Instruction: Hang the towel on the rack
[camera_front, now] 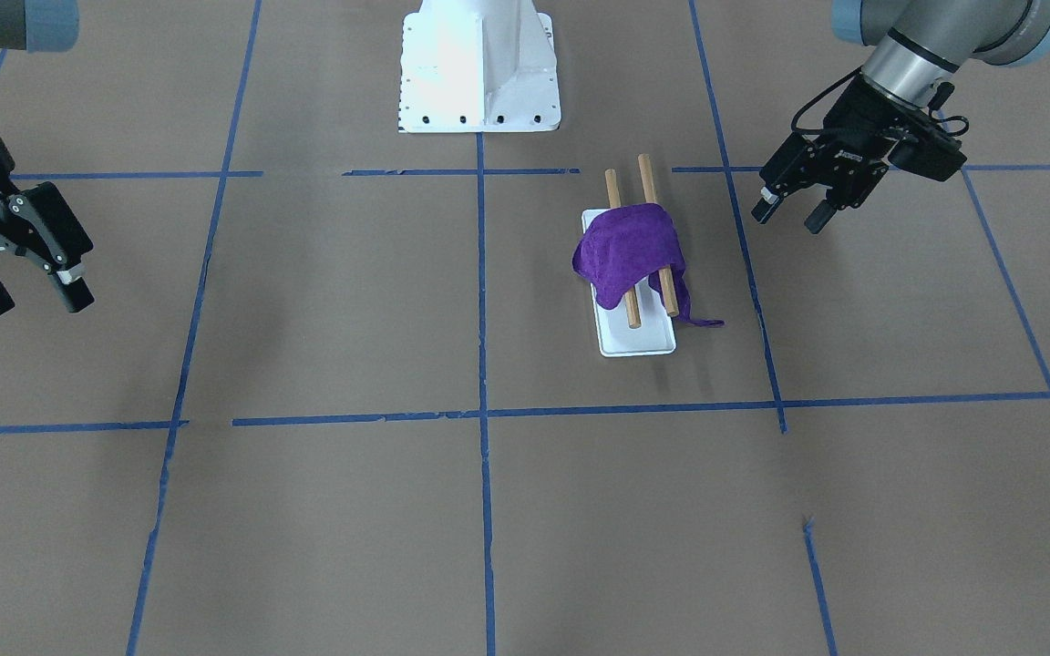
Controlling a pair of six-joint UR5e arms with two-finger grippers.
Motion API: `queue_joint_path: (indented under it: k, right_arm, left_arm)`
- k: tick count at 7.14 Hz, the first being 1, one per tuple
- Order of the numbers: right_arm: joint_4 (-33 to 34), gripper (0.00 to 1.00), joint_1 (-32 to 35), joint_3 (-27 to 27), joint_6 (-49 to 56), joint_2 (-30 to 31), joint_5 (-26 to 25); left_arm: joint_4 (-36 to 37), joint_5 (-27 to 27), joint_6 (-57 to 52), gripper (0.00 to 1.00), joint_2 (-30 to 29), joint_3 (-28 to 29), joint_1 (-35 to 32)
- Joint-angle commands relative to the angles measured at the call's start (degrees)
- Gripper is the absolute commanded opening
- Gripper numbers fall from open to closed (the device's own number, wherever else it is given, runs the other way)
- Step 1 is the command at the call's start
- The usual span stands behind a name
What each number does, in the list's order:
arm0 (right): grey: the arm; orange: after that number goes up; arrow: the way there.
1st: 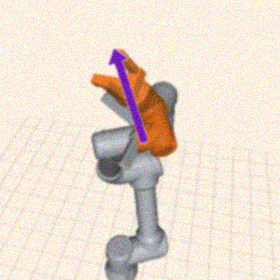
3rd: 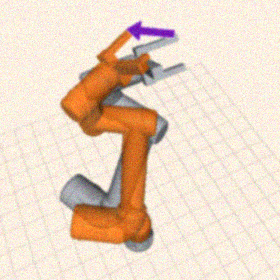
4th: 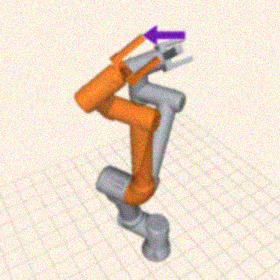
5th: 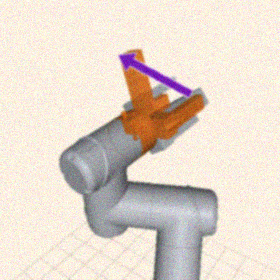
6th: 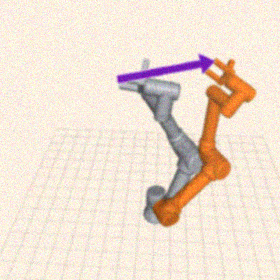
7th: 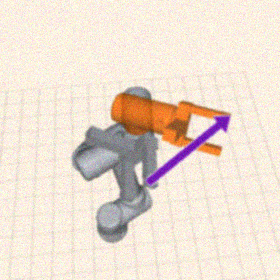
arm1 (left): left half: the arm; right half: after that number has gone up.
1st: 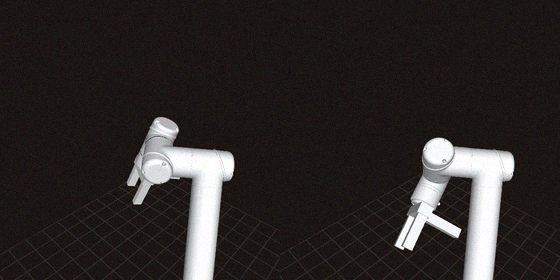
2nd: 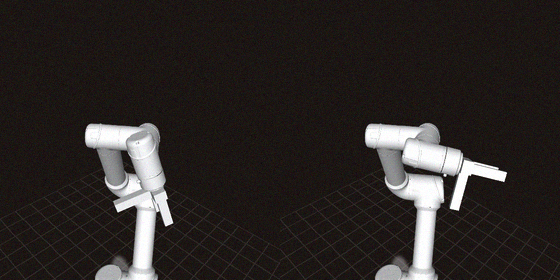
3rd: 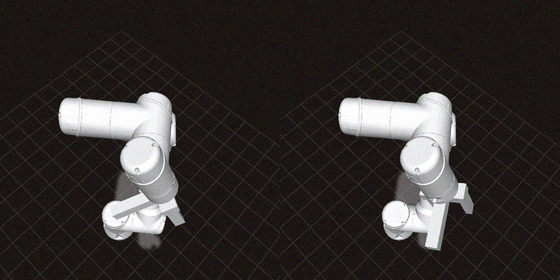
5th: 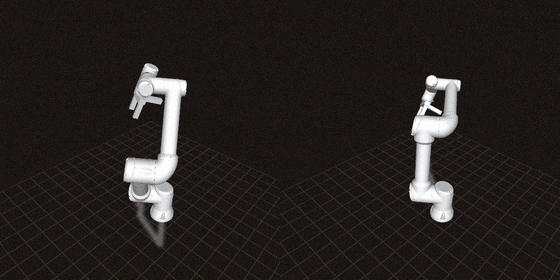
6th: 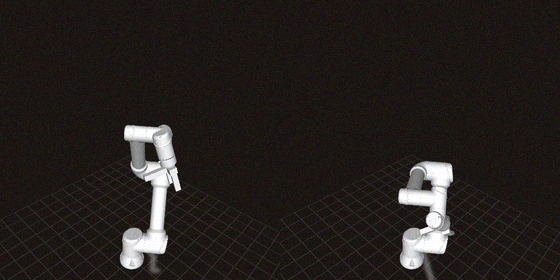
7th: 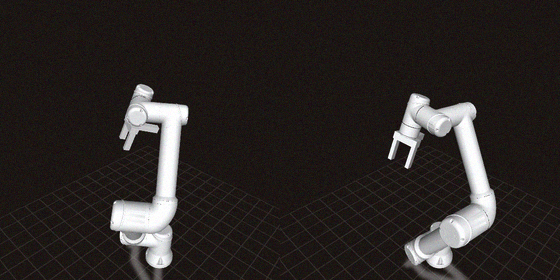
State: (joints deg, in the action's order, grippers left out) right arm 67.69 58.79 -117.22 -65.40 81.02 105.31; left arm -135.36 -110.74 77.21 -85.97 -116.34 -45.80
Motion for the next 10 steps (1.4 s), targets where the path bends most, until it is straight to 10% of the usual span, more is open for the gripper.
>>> queue_joint_path:
  k: [1, 4, 8, 10]
  right_arm:
    - [11.7, 1.0, 3.7, 0.3, 17.2, -0.1, -0.5]
    - [23.8, 1.0, 9.3, 1.0, 37.7, 0.1, 2.2]
    - [34.3, 1.0, 20.1, 7.9, 59.9, 0.8, 14.4]
    - [34.1, 1.0, 27.0, 14.9, 68.1, 0.8, 23.1]
  left_arm:
    - [0.0, 0.0, -10.4, 1.0, 4.1, 0.4, -4.7]
    - [0.2, -0.3, -37.7, 1.0, 8.6, 6.5, -14.5]
    - [24.6, -2.4, -63.0, 1.0, 0.8, 8.3, -28.0]
    - [28.2, -17.0, -63.5, 1.0, -0.6, 12.9, -33.5]
